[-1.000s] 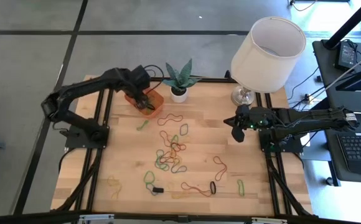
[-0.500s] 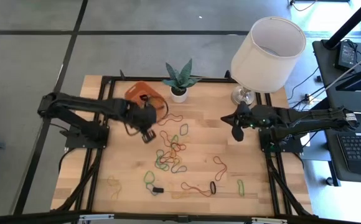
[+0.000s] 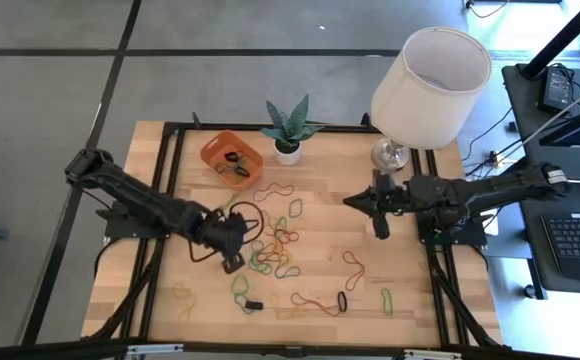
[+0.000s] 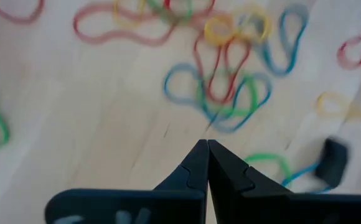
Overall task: Pick and place rubber bands into bin
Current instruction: Put the blue rubber band into the orange bin
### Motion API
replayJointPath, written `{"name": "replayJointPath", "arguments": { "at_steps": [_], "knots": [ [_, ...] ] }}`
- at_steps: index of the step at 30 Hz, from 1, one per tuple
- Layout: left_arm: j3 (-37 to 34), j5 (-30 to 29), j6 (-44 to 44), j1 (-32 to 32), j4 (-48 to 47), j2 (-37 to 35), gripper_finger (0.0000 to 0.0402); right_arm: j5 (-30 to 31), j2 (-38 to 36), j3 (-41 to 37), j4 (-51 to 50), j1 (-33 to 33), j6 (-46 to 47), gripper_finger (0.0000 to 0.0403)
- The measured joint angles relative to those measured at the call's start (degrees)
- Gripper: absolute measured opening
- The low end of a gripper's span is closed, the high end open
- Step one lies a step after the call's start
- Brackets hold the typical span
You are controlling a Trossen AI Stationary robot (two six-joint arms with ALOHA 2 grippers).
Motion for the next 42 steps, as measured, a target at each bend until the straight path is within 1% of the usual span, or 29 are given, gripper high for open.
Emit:
{"name": "replayJointPath", "arguments": {
  "at_steps": [3,7,10,13,16,20,25,30,32,38,42],
  "knots": [
    [-2.94,0.44,0.02,-1.82,0.78,0.00,0.0002,0.03,6.29,3.97,-0.18,1.73,0.14,0.0001],
    [-6.24,1.64,0.81,-3.61,1.88,-0.22,0.0002,-0.04,16.50,11.86,-4.21,3.42,0.11,0.0001],
    [-8.10,2.30,2.85,-4.53,2.72,-0.65,0.0002,-0.06,24.44,19.55,-12.84,4.20,-0.12,0.0001],
    [-9.96,2.25,5.97,-5.27,3.06,-2.17,0.0002,-0.06,32.14,27.52,-24.52,5.02,0.00,0.0001],
    [-12.53,2.03,9.07,-5.80,2.70,-4.99,0.0002,-0.10,38.71,34.64,-33.18,6.26,0.16,0.0006],
    [-16.51,1.46,13.32,-5.79,3.58,-10.15,0.0002,-0.18,46.46,43.10,-41.79,7.83,3.19,0.0009],
    [-21.52,-0.82,18.36,-5.76,6.99,-17.12,0.0001,-0.19,54.24,51.66,-47.67,8.99,4.94,0.0011],
    [-25.31,-2.71,20.57,-5.74,10.03,-22.65,0.0002,-0.46,60.05,55.38,-47.67,9.41,4.47,0.0011],
    [-26.11,-2.69,20.63,-5.76,10.31,-24.10,0.0001,-1.97,61.73,55.44,-47.73,9.41,4.43,0.0011],
    [-27.66,-2.67,20.61,-5.76,10.75,-25.83,0.0002,-7.73,66.18,55.38,-46.44,9.41,4.45,0.0012],
    [-28.16,-2.65,20.61,-5.76,11.94,-25.81,0.0002,-7.75,67.72,55.38,-43.67,9.51,4.41,0.0026]
  ]
}}
